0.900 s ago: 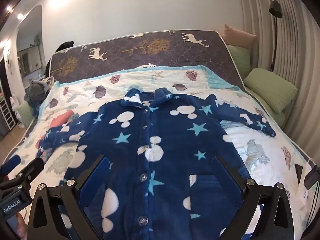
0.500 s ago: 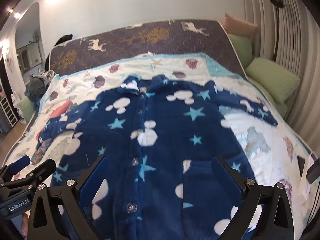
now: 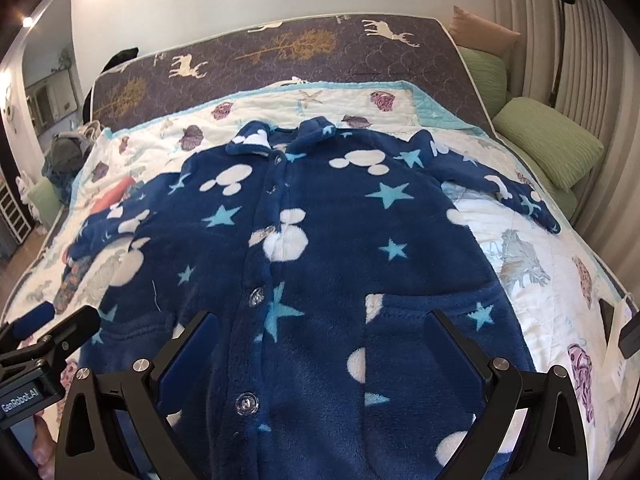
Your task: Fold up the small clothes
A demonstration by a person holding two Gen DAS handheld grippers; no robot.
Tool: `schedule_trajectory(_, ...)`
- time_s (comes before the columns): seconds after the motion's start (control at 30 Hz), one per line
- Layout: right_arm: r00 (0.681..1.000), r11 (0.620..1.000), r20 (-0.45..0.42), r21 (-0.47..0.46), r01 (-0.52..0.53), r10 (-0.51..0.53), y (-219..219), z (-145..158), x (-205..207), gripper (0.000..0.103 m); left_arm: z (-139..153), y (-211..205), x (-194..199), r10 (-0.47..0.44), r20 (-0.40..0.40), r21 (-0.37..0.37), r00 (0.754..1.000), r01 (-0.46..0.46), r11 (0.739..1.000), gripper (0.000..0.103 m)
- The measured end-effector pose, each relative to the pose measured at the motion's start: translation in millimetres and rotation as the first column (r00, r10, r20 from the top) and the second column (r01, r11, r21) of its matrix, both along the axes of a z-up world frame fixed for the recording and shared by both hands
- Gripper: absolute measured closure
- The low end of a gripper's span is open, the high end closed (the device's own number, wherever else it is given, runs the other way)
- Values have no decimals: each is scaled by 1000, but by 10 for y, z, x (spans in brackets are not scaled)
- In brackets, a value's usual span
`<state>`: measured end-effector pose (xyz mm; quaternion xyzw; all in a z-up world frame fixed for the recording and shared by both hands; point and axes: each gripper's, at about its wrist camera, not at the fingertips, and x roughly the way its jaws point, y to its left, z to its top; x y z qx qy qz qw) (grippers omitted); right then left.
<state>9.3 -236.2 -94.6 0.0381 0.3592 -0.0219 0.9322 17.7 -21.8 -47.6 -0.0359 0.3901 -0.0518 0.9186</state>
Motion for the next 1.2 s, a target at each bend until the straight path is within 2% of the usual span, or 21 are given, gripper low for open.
schedule_trajectory(0.1,1000,1000,-10,7,1,-1,-2,-32,24,0,-35,0,32,-6,-15,-8,1000,6,1000,0)
schedule_trajectory(0.27,1000,1000,25,9,7,-7,-3,-6,8,0,-61,10,50,-1,-19,-7,1000,1,1000,0)
schedule_trajectory(0.77,1000,1000,-13,-25,14,-15,40,-73,85,0,-184,38,140,17,-93,-20,996,-19,1000,0)
schedule_trajectory(1.0,1000,999,1,-16,31,-31,-20,-43,12,0,-133,-5,38,-27,-15,-26,1000,26,999,0)
schedule_trajectory(1.2,999,999,-24,10,35,-34,-50,-68,33,0,-99,2,18,-27,-1,-22,1000,27,999,0)
